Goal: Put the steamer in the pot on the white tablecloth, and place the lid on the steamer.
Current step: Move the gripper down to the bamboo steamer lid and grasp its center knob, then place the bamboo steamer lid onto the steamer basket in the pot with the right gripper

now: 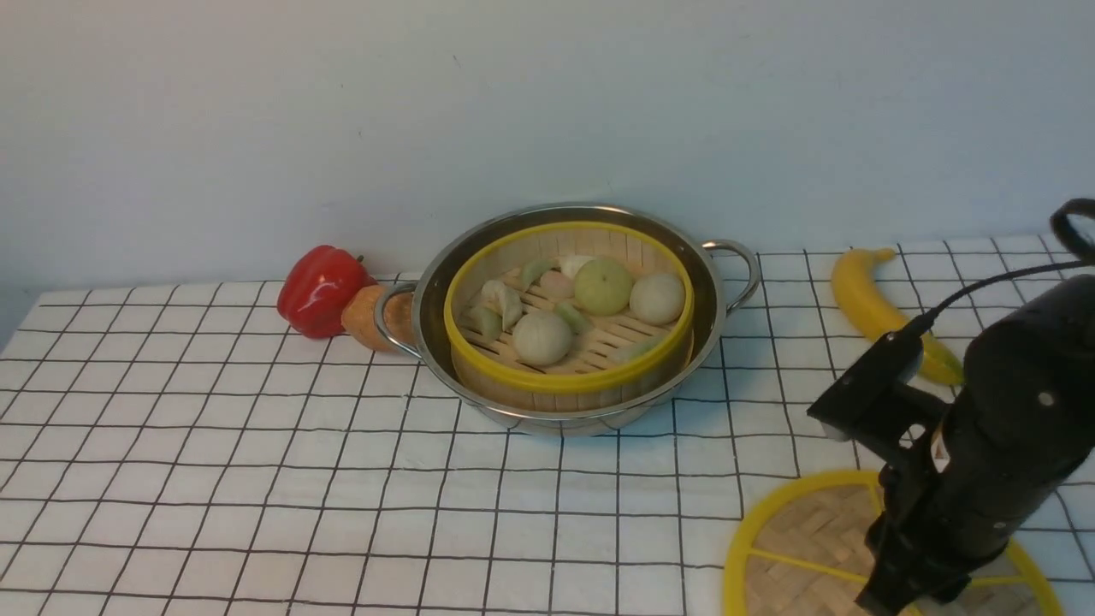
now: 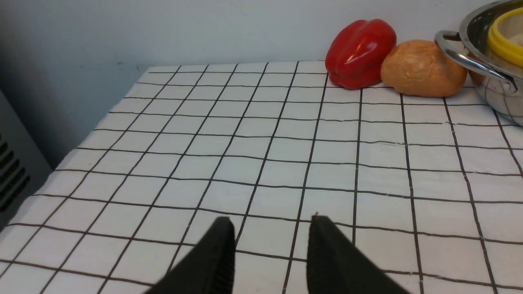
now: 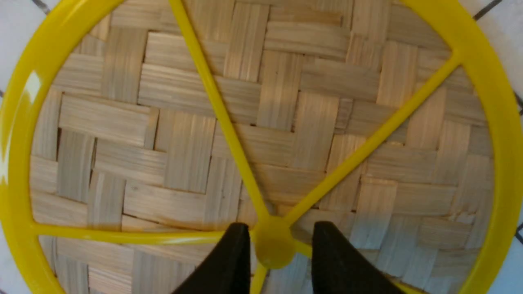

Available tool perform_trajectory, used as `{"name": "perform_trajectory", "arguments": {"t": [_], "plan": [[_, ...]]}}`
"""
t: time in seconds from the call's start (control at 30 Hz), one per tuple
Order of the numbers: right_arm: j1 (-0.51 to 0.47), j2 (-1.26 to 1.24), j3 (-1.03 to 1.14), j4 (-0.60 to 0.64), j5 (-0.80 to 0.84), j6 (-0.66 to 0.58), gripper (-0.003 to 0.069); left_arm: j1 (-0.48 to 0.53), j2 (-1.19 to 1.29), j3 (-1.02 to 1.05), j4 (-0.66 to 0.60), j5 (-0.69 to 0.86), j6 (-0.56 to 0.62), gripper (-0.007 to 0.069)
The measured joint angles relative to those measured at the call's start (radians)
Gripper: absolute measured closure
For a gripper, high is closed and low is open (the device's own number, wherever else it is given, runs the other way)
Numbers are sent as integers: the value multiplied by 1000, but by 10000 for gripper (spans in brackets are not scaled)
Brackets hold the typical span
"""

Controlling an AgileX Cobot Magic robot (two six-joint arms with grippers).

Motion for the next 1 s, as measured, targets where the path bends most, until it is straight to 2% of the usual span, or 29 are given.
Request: {"name": "perform_trajectory", "arguments": {"t": [0.2, 0.33, 0.43, 0.53, 0.7, 0.93, 1.0], "plan": [[0, 44, -1, 24, 4, -2, 424, 0, 0, 0, 0, 0, 1, 382], [0, 44, -5, 14, 11, -1, 515, 0, 0, 0, 0, 0, 2, 382], [0, 37, -13, 13, 32, -1, 510, 0, 0, 0, 0, 0, 2, 382], [0, 3, -55, -1, 124, -1, 510, 0, 0, 0, 0, 0, 2, 382], [0, -73, -183, -16, 169, -15, 510, 0, 0, 0, 0, 0, 2, 382], [0, -78, -504, 87, 205, -206, 510, 0, 0, 0, 0, 0, 3, 382], [0, -23, -671, 135, 247, -265, 510, 0, 0, 0, 0, 0, 3, 382]]}}
